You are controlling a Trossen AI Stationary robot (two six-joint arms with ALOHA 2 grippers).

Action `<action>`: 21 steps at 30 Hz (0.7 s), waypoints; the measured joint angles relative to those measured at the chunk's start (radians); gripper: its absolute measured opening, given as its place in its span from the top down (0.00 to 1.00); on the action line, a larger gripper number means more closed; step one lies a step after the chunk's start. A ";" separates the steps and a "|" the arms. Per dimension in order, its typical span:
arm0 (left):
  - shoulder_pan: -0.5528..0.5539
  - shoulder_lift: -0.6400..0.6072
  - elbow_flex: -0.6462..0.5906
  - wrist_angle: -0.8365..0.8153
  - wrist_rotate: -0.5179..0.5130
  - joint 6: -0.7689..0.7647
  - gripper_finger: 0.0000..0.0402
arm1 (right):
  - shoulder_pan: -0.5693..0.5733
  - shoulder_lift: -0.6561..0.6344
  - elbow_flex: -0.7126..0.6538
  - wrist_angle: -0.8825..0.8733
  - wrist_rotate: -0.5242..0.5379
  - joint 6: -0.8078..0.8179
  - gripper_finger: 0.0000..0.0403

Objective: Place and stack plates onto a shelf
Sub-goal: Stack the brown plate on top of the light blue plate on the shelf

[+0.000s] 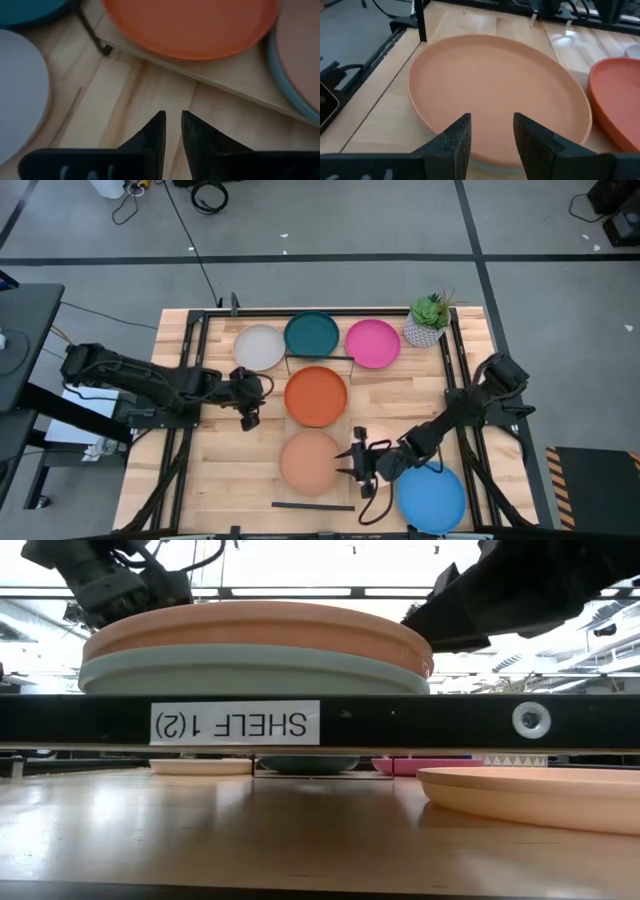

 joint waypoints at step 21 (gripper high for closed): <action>0.234 0.139 -0.030 0.020 -0.012 0.198 0.70 | 0.055 -0.138 0.004 -0.180 0.120 -0.006 0.62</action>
